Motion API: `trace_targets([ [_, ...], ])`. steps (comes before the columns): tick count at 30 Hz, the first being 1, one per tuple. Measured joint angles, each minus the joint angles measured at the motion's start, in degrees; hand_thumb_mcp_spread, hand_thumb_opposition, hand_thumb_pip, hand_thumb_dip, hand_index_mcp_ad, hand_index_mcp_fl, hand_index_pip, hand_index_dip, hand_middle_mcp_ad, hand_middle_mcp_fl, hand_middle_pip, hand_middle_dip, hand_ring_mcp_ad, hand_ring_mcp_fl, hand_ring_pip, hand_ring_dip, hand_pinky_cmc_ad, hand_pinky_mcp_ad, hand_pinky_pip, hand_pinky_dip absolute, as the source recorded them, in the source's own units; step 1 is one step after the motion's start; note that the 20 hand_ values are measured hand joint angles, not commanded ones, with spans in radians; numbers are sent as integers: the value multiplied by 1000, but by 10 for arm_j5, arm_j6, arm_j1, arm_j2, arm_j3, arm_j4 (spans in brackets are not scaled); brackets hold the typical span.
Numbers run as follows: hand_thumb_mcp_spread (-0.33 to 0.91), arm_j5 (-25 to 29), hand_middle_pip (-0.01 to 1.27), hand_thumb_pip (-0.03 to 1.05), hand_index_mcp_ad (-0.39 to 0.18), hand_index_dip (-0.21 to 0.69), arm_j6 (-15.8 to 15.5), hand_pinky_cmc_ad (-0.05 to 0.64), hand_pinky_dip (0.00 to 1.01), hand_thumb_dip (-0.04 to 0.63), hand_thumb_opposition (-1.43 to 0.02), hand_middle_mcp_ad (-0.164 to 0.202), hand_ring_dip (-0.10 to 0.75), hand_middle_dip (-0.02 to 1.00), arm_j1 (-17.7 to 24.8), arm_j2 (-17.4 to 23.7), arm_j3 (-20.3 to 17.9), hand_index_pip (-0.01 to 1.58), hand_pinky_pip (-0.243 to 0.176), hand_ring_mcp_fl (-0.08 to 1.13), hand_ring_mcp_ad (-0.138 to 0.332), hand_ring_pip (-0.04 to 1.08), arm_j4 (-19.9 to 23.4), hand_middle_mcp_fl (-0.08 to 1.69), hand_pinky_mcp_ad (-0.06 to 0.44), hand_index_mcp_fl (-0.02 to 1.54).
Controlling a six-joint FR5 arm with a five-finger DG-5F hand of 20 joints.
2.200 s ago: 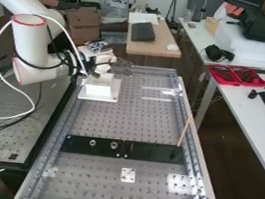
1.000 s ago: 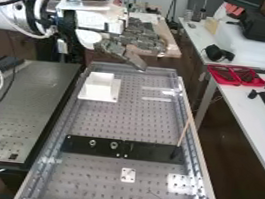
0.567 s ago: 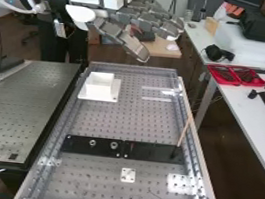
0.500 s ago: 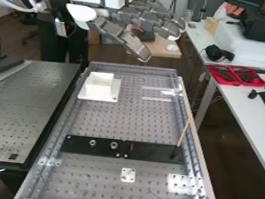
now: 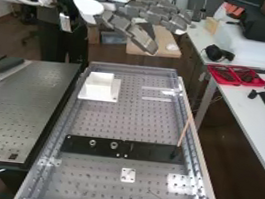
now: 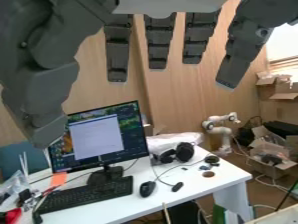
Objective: Grab the smaller nut and place it in the white container
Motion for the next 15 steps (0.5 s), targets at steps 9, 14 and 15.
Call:
trace_targets([
  [9,208,-7,133,578,-169,45,1,447,565,141,-764,52,134,288,-2,1,1,628,-105,3,145,94,-3,21,344,40],
  [14,211,-12,129,565,-169,45,2,447,565,145,-764,52,134,288,-5,-1,2,618,-105,3,145,94,-8,21,344,37],
  [15,208,-13,129,565,-169,45,2,447,565,145,-764,52,134,288,-5,-1,3,611,-105,3,145,94,-9,21,344,40],
])
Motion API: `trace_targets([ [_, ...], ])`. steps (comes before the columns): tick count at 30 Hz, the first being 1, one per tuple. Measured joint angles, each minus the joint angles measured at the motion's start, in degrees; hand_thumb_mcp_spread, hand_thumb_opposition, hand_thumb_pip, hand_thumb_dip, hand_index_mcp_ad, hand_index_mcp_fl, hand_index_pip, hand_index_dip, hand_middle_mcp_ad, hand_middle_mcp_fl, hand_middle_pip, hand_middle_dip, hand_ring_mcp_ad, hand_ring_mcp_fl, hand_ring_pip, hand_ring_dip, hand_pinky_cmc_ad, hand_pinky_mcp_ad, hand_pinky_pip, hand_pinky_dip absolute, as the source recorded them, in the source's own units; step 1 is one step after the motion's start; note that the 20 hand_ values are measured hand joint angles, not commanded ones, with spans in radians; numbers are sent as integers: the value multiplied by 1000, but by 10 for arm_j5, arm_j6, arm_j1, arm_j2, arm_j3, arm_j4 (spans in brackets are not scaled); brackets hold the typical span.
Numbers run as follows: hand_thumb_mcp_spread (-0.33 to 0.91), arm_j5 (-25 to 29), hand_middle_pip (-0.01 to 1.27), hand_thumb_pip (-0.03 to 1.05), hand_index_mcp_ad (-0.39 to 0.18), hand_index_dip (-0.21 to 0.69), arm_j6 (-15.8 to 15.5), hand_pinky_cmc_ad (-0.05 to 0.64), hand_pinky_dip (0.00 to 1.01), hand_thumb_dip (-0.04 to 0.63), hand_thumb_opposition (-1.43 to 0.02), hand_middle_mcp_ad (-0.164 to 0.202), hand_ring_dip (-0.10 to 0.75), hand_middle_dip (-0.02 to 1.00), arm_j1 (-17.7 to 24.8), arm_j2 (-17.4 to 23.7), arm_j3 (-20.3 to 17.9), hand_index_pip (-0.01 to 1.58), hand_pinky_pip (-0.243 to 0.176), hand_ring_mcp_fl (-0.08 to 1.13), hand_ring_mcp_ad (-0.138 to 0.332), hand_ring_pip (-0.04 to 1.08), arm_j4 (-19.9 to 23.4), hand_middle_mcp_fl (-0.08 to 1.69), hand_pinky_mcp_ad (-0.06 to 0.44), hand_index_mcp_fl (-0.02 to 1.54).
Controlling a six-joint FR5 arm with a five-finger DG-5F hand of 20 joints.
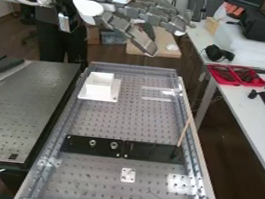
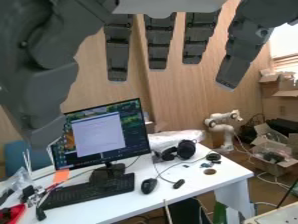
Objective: Grab the smaller nut and place it in the white container
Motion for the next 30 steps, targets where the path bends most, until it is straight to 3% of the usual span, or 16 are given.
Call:
trace_targets([
  [13,211,-20,129,565,-155,47,-8,459,565,145,-764,51,134,288,-6,4,-2,560,-105,3,140,94,-1,21,347,38],
  [30,211,-93,129,565,-152,87,-9,459,569,145,-761,51,134,288,-36,13,-18,220,-105,3,148,94,-5,23,347,52],
])
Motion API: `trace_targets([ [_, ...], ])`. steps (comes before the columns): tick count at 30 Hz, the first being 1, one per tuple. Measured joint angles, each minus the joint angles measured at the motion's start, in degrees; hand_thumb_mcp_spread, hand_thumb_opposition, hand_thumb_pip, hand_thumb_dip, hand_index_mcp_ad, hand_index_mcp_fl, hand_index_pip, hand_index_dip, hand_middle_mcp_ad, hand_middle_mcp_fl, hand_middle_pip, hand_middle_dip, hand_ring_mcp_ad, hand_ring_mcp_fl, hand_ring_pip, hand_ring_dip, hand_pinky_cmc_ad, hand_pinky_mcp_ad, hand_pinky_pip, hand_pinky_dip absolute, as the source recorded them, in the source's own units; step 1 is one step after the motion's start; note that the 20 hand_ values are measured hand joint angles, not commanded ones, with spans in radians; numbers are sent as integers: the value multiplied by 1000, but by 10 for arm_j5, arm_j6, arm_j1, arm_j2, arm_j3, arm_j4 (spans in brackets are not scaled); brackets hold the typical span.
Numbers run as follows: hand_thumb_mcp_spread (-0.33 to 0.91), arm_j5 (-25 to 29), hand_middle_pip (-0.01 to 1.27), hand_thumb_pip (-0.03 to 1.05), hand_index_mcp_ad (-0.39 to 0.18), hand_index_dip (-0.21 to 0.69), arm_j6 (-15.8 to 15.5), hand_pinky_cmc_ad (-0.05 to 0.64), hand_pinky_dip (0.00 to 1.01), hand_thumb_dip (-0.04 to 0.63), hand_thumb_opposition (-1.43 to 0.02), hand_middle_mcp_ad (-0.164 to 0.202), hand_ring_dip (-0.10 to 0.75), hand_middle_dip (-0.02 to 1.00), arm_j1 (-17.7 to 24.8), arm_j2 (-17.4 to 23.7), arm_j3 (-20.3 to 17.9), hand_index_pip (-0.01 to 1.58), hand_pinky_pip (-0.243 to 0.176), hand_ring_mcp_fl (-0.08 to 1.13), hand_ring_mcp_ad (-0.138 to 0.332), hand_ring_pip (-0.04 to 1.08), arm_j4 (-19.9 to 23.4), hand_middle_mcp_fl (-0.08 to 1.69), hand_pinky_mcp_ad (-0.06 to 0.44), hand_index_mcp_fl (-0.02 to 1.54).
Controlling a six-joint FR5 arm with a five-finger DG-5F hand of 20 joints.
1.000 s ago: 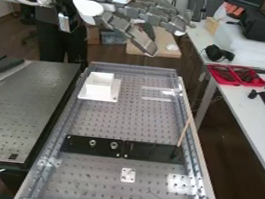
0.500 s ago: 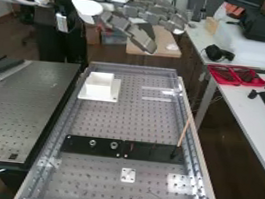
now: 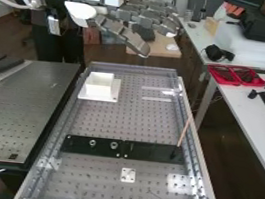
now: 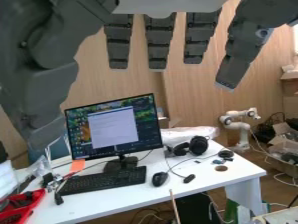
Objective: Grab the smaller nut and place it in the white container
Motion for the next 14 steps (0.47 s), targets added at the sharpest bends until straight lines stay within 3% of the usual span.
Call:
trace_targets([
  [14,211,-38,129,518,-152,112,2,459,569,141,-756,52,134,288,-16,-6,4,131,-105,3,148,94,-9,21,347,87],
])
